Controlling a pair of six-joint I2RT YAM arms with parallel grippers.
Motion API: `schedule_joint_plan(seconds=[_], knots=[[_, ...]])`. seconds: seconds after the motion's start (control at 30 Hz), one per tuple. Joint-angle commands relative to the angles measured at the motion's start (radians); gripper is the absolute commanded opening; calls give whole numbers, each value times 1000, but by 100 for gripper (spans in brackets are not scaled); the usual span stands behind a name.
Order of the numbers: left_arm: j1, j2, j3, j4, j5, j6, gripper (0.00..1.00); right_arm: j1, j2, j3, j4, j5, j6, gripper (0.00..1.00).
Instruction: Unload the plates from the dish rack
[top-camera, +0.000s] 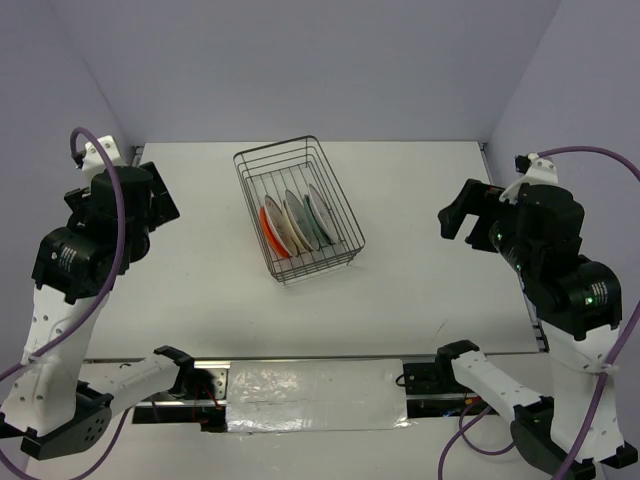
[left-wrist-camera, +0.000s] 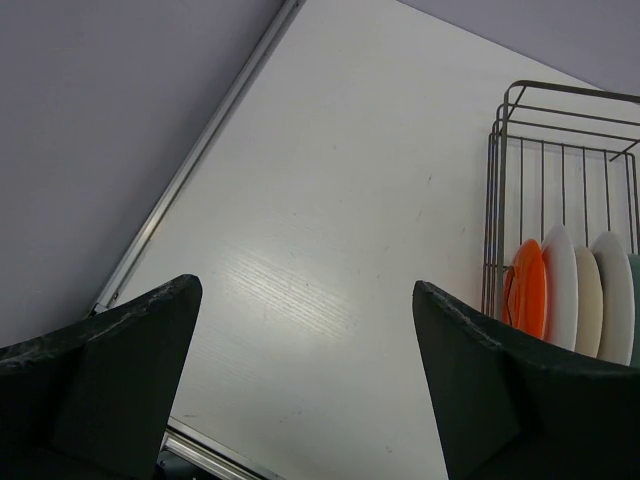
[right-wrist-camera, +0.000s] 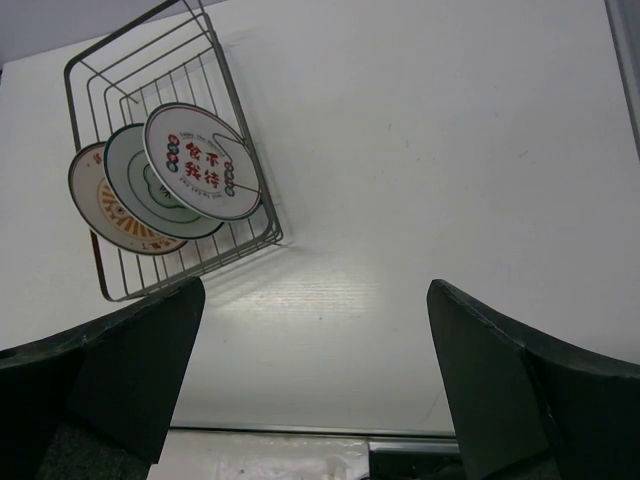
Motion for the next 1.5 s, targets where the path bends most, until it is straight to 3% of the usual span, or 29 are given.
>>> schedule_joint_plan(seconds=[0.0, 0.1, 0.2, 0.27, 0.37, 0.4, 0.53, 0.73, 0.9, 1.03, 1.17, 1.47], knots=[[-5, -18, -10, 17, -12, -2, 100, -4, 2, -10, 46, -20, -8, 100], [-5, -19, -18, 8, -13, -10, 100, -4, -15, -51, 109, -56, -40, 100], [-5, -19, -59, -1, 14, -34, 100, -4, -14, -152, 243, -259, -35, 100], [-4, -25, -131, 2, 54, -51, 99, 60, 80, -189, 337, -324, -34, 100], [-4, -39, -214, 1, 122, -96, 99, 213, 256, -155, 431, -174, -136, 99], [-4, -45, -225, 4, 149, -105, 100, 223, 367, -114, 442, -166, -156, 96], [-1, -68, -248, 28, 220, -77, 100, 272, 629, 30, 429, -127, -231, 66], [1, -56, -237, -30, 220, -67, 100, 351, 881, 165, 422, -143, -258, 58], [2, -78, -269, -61, 206, -70, 99, 407, 902, 145, 457, -73, -190, 57], [2, -90, -294, -68, 205, -73, 100, 413, 829, 61, 557, 18, -141, 58], [2, -101, -328, -65, 209, -73, 99, 431, 755, 12, 620, 3, -138, 58], [2, -105, -351, -56, 208, -62, 100, 468, 908, 93, 530, -5, -127, 56]])
